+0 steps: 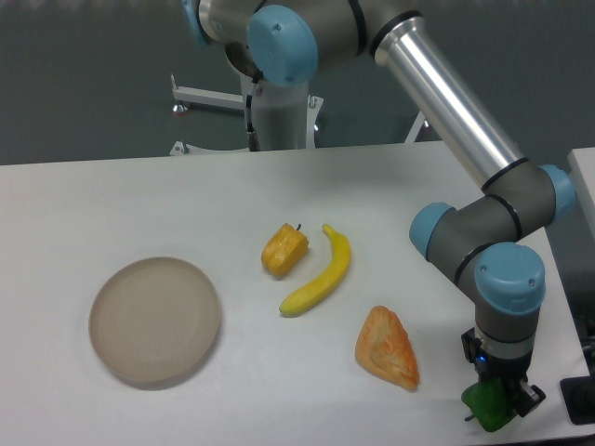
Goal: Place the green pepper on the table
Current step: 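Lift the green pepper in the gripper up from the table edge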
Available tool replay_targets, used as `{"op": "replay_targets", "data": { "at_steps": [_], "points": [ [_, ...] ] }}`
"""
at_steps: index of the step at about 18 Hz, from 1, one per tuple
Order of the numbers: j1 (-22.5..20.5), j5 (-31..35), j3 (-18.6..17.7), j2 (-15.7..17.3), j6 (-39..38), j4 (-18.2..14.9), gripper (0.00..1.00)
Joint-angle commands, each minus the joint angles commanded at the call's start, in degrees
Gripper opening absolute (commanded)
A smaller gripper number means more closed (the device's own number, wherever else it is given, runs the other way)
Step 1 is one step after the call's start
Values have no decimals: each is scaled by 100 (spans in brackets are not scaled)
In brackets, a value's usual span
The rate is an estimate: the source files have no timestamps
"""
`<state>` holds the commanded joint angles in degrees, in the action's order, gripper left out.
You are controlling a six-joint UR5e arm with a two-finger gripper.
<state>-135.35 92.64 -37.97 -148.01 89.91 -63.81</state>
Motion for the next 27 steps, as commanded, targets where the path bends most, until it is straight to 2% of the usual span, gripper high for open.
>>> {"op": "replay_targets", "data": {
  "at_steps": [7, 11, 14, 21, 25, 27],
  "points": [
    [0, -9, -61, 61, -17, -9, 41],
    [26, -26, -88, 202, -26, -324, 41],
    [35, -53, -184, 412, -53, -728, 41],
    [-70, -281, -1168, 1273, 17, -922, 41],
    [-289, -351, -1976, 1827, 61, -1019, 41],
    [-430, -596, -2327, 2064, 131, -1028, 41]
  ]
}}
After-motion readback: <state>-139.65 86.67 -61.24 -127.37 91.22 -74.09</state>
